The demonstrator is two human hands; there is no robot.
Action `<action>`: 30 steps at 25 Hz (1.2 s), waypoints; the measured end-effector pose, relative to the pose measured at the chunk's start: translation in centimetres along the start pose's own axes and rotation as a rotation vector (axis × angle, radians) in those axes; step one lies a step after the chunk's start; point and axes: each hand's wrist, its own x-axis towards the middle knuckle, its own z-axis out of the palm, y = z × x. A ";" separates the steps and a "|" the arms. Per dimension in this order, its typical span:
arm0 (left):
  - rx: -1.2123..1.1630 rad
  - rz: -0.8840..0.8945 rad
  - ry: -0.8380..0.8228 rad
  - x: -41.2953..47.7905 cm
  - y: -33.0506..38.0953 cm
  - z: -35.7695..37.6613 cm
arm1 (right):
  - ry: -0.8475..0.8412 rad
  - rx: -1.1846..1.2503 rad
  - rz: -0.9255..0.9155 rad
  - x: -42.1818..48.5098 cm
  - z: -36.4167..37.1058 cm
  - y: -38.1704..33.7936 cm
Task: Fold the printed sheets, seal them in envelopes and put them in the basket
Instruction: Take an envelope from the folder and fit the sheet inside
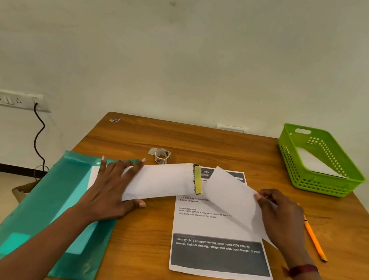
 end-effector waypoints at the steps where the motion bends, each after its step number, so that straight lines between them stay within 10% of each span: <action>1: -0.003 -0.003 0.004 0.1 0.0 0.0 | 0.030 0.025 0.022 0.2 -0.4 0.1; 30: 0.064 0.002 -0.064 -0.4 2.3 0.4 | -0.367 0.057 -0.150 4.2 -1.6 -1.0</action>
